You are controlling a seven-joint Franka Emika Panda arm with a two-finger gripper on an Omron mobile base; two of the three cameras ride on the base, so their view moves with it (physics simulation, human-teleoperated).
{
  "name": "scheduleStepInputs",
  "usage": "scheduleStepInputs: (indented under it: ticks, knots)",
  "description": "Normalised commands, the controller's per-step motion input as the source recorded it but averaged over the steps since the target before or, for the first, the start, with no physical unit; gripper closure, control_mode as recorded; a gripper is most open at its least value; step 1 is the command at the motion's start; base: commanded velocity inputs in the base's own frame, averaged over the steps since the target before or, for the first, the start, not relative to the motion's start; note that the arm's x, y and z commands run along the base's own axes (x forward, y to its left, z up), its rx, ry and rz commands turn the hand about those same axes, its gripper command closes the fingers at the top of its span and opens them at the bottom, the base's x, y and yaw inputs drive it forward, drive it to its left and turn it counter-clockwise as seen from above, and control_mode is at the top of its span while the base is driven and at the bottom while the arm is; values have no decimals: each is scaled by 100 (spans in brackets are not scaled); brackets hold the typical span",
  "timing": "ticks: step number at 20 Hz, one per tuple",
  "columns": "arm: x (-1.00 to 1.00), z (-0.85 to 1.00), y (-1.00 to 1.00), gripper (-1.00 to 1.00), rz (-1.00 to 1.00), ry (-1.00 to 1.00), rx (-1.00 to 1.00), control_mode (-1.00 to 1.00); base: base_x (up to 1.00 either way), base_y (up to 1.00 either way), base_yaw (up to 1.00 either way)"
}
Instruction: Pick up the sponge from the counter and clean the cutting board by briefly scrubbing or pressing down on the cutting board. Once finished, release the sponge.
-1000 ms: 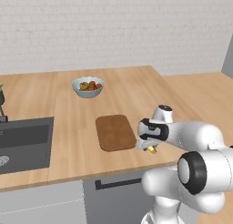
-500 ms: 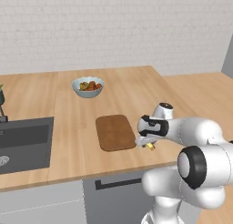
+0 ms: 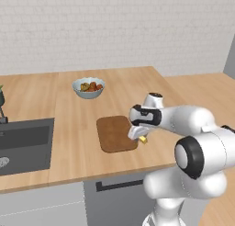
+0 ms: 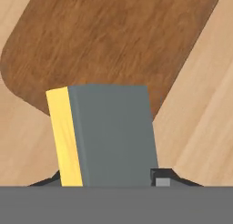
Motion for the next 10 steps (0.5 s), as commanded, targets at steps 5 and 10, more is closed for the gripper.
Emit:
scheduleStepInputs:
  ticks: [5,10]
  knots:
    - [36,0,78,100,26,14,-3,-100,0,0,0]
    - [30,-24,10,100,7,-1,0,-100,0,0,0]
